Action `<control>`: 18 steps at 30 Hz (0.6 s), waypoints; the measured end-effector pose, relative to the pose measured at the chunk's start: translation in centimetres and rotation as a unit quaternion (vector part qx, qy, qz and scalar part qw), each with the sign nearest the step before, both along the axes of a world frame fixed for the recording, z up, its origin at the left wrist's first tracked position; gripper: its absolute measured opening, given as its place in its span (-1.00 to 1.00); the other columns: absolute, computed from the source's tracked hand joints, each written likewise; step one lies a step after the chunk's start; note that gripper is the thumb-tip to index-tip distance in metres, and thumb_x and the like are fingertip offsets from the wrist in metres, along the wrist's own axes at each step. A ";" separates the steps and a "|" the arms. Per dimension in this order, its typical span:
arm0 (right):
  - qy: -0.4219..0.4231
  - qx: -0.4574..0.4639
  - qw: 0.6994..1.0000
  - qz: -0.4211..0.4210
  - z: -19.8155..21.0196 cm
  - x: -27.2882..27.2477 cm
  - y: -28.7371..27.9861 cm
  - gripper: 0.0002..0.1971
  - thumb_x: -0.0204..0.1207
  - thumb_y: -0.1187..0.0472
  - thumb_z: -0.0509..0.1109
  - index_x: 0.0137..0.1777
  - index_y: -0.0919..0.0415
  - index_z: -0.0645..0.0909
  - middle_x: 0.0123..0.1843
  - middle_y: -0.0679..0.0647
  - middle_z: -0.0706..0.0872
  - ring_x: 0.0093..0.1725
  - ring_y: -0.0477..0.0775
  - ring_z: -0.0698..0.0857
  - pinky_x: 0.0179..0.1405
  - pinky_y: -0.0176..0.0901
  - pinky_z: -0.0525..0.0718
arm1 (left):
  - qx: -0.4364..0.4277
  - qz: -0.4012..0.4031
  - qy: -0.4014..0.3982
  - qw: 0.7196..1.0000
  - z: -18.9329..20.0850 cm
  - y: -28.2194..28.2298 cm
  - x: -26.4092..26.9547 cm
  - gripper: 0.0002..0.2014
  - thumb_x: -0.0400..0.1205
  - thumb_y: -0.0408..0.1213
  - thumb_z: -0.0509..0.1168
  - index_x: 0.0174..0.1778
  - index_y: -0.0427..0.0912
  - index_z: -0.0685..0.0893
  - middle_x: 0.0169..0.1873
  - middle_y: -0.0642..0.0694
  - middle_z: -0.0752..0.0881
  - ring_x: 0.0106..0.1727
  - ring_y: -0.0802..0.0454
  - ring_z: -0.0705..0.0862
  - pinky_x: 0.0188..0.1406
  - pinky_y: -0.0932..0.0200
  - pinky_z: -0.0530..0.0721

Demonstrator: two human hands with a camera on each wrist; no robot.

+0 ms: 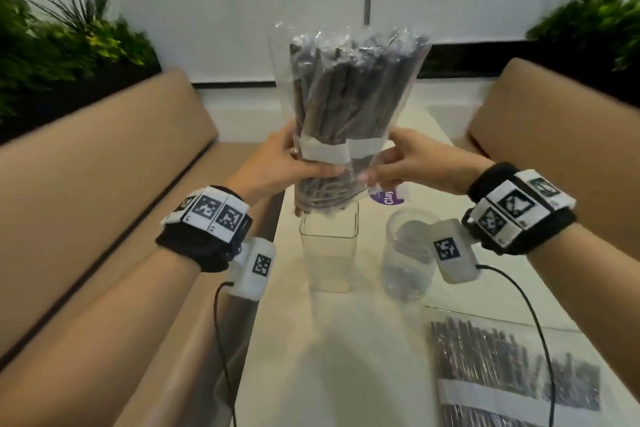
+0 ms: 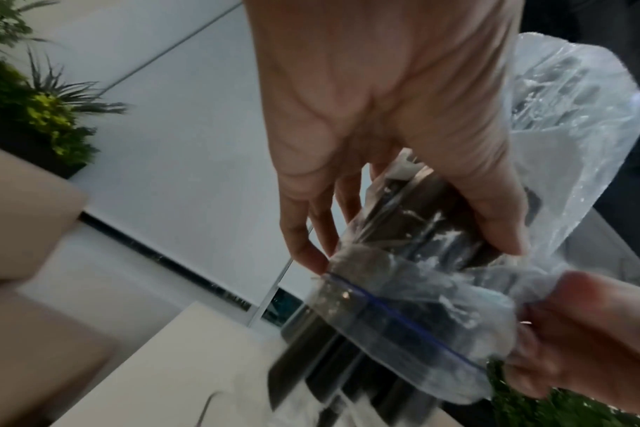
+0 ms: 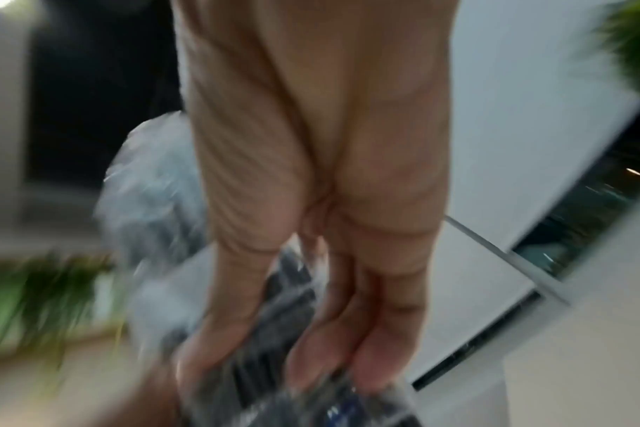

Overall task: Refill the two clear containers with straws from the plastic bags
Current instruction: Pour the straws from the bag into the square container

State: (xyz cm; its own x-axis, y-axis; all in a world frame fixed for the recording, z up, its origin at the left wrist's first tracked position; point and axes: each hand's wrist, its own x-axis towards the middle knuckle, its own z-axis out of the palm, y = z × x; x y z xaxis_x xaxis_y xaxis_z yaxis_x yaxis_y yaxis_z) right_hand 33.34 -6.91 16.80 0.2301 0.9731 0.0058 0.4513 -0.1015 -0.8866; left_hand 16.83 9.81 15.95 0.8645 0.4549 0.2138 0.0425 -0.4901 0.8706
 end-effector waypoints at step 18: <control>-0.083 0.033 0.992 -0.089 -5.4 0.7 5.6 -0.33 0.40 -0.16 0.51 0.48 0.01 0.43 0.17 0.08 0.69 -0.01 0.07 0.79 -0.20 0.01 0.86 | -0.192 0.008 0.008 0.981 -5.6 2.7 1.7 0.07 0.08 0.11 0.70 0.46 0.22 0.25 0.44 -0.11 0.55 0.40 -0.11 0.63 0.23 -0.24 0.73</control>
State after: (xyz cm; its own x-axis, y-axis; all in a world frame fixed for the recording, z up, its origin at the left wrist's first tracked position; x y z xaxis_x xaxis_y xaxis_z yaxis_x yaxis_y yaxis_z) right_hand 34.06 -1.35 11.37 0.3893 0.9132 0.1209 0.5716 -0.1365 -0.8091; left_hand 18.54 12.54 10.40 0.8582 0.5133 0.0108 0.0624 -0.1251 0.9902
